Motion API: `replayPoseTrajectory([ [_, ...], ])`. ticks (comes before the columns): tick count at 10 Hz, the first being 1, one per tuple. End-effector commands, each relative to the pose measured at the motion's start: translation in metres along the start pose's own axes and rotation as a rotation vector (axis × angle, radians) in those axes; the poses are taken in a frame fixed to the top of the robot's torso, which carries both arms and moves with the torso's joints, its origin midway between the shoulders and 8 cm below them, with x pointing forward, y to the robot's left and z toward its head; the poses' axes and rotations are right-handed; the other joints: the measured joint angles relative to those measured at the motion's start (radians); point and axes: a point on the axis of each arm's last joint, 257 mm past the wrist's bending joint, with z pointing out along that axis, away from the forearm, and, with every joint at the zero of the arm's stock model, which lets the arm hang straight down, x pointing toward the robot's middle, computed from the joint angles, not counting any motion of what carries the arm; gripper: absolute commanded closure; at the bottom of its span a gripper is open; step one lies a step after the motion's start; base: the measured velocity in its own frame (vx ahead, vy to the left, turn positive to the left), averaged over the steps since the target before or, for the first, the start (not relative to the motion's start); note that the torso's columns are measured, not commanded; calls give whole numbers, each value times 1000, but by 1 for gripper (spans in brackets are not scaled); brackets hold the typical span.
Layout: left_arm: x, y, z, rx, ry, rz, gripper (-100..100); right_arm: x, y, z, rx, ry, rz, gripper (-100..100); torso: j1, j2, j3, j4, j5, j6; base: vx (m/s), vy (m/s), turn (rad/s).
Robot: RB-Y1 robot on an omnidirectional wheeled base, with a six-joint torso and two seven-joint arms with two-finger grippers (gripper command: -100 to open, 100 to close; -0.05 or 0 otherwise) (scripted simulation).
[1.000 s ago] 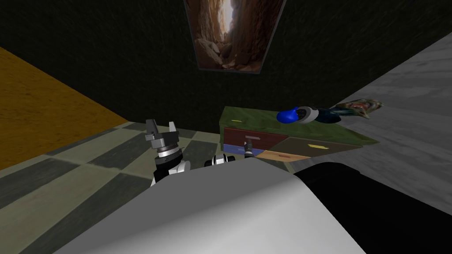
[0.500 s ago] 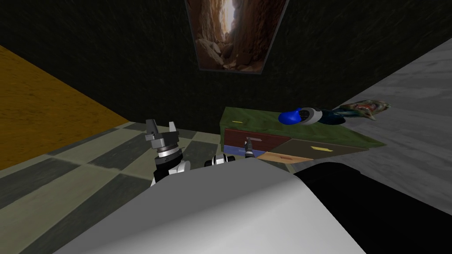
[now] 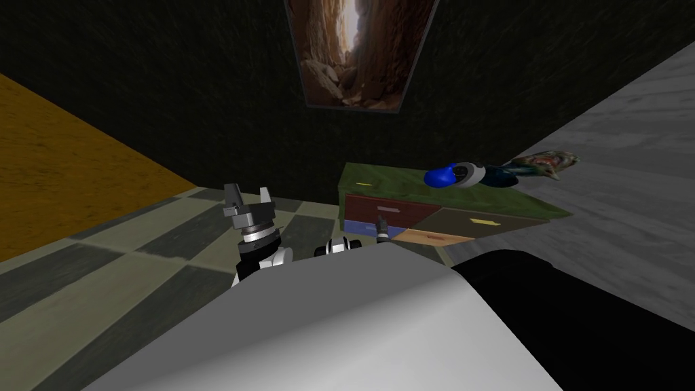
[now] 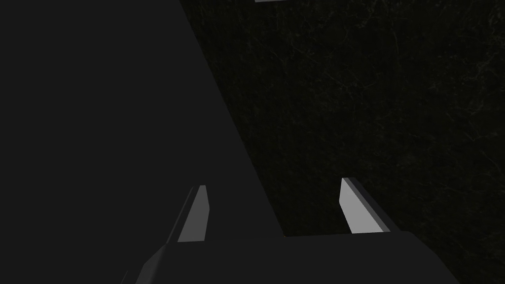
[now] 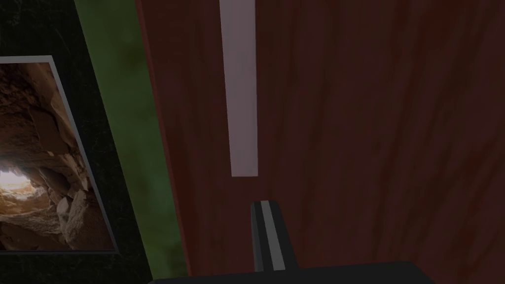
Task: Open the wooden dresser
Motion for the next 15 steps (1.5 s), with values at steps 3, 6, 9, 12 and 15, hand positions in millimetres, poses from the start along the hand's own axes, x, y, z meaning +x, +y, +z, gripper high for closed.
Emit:
replayPoseTrajectory([
  [3, 0, 0, 0, 0, 0, 0, 0, 2, -4, 4, -4, -8, -14, -100, -1, -15, -9, -4, 0, 0, 47, 14, -6],
  [6, 0, 0, 0, 0, 0, 0, 0, 4, -7, 7, -5, -10, -22, -100, 1, -4, -3, -1, 0, 0, 141, -2, 3],
  [9, 0, 0, 0, 0, 0, 0, 0, 6, -10, 12, -5, -12, -22, 100, -1, 2, 1, 1, 0, 0, 51, -16, -7],
  [12, 0, 0, 0, 0, 0, 0, 0, 0, -14, 5, -6, -27, -22, 100, 1, 4, 2, 1, 0, 0, -146, 37, -49],
  [15, 0, 0, 0, 0, 0, 0, 0, 1, -13, 7, -8, -25, -20, -100, -1, -8, -4, -2, 0, 0, -71, 19, -4],
])
